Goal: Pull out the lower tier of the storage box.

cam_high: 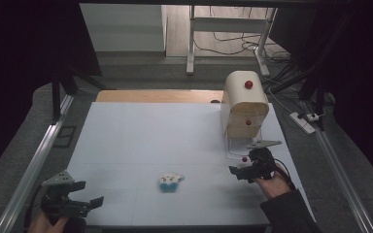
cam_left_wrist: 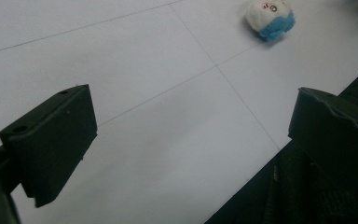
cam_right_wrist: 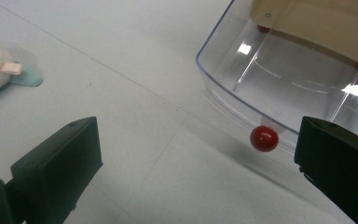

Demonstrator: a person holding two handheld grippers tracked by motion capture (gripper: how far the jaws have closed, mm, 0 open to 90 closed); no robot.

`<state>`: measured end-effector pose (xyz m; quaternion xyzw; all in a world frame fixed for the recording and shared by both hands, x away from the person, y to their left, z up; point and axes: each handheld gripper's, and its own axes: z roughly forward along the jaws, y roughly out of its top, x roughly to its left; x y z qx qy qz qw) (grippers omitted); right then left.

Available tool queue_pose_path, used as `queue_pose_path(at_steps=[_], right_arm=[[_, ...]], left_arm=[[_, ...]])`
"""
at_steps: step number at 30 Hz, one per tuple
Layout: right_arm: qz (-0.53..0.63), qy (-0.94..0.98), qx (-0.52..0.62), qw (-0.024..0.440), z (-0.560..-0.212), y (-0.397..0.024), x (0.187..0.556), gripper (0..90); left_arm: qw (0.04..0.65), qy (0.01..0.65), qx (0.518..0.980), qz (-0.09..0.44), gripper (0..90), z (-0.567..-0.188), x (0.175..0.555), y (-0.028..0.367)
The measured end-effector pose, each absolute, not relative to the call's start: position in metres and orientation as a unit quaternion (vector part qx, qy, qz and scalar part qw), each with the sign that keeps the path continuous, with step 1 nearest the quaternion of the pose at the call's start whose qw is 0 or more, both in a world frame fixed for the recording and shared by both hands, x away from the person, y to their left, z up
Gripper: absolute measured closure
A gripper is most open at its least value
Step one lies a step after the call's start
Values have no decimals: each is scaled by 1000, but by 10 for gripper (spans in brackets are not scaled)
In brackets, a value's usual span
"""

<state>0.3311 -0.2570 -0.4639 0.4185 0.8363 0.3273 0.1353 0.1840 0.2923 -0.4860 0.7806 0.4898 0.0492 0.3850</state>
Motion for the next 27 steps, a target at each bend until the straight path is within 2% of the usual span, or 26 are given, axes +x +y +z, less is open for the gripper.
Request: queue_pose_path(at_steps=[27], right_arm=[[333, 826, 436, 127, -473, -273, 294, 0]], left_arm=[[387, 490, 780, 47, 11, -486, 184, 293]])
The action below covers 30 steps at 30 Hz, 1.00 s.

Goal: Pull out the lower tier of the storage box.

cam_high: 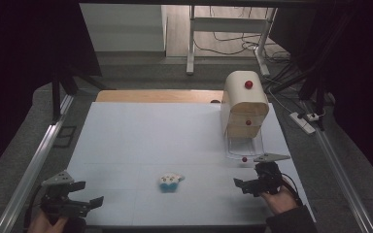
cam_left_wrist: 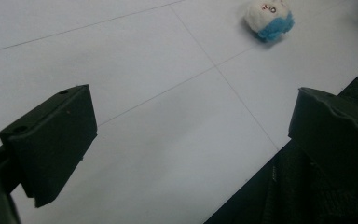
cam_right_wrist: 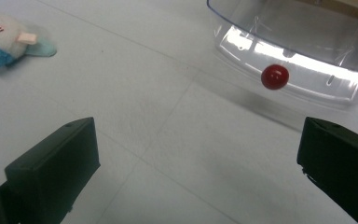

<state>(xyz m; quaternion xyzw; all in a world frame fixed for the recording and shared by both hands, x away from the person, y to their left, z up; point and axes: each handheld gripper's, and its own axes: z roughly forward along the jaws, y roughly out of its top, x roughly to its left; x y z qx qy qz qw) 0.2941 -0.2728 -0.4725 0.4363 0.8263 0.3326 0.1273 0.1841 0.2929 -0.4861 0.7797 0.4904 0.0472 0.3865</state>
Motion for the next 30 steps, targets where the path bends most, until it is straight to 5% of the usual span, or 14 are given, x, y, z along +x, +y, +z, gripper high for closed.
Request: queue_pose_path(at_steps=[30], right_arm=[[339, 811, 459, 126, -472, -294, 257, 0]], left_arm=[[387, 490, 780, 47, 13, -486, 184, 293]])
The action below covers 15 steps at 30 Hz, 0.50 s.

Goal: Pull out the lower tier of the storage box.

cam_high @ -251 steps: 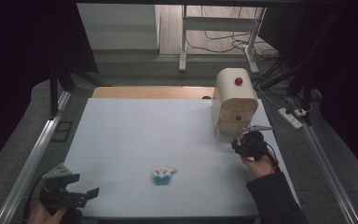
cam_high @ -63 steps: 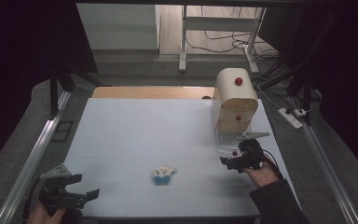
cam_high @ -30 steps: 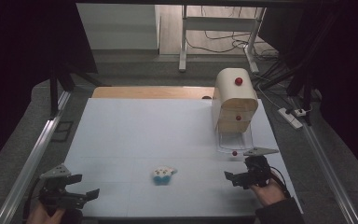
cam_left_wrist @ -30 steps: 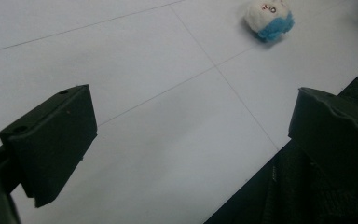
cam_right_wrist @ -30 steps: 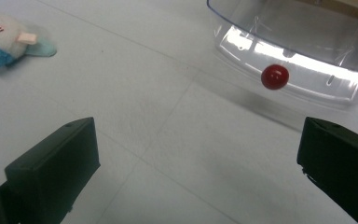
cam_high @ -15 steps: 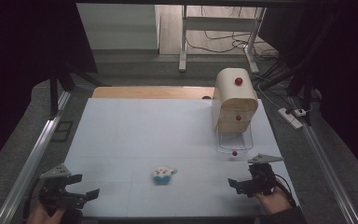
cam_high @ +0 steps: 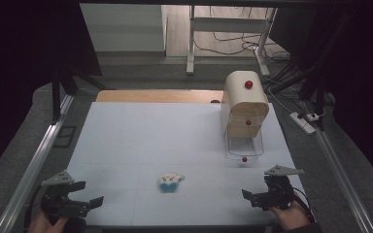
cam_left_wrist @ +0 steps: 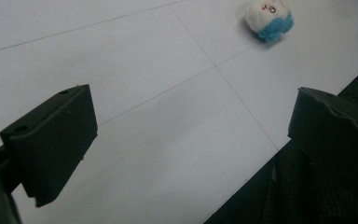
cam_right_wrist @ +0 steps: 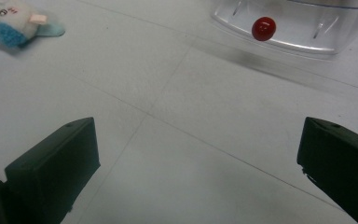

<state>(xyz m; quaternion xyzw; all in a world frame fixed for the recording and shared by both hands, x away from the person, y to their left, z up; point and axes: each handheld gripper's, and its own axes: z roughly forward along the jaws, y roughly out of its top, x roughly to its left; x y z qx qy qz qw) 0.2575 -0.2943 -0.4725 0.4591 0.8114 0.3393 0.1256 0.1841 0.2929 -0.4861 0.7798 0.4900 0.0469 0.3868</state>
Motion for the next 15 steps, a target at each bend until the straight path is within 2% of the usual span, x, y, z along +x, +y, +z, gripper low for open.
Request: queue_pose_path(at_steps=[15], right_arm=[[357, 796, 470, 132, -468, -306, 247, 0]], left_arm=[[387, 489, 780, 47, 13, -486, 184, 293]])
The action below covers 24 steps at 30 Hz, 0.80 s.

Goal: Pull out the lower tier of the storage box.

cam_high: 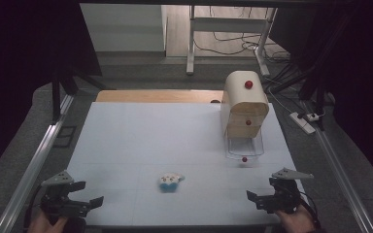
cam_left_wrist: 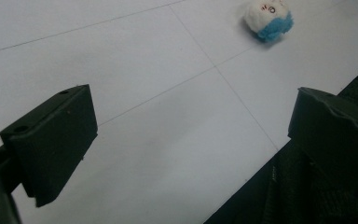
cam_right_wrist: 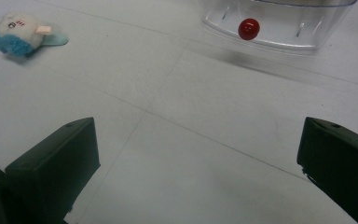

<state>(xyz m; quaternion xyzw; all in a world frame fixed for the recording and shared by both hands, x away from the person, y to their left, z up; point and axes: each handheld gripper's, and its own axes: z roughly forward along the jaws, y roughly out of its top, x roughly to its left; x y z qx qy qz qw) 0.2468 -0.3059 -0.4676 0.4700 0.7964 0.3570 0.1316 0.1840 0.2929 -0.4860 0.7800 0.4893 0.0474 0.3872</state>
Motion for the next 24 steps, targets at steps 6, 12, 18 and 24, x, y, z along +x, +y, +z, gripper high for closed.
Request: queue_pose_path(at_steps=[6, 12, 18, 24], right_arm=[[356, 797, 470, 132, -467, -308, 242, 0], [352, 798, 471, 131, -466, -309, 239, 0], [351, 799, 471, 132, -466, -311, 236, 0], [348, 802, 468, 130, -466, -310, 235, 0]], left_arm=[[387, 489, 780, 47, 13, -486, 184, 293], [386, 489, 781, 47, 14, -486, 184, 292], [386, 488, 781, 47, 15, -486, 184, 292], [384, 488, 783, 47, 17, -486, 184, 291]])
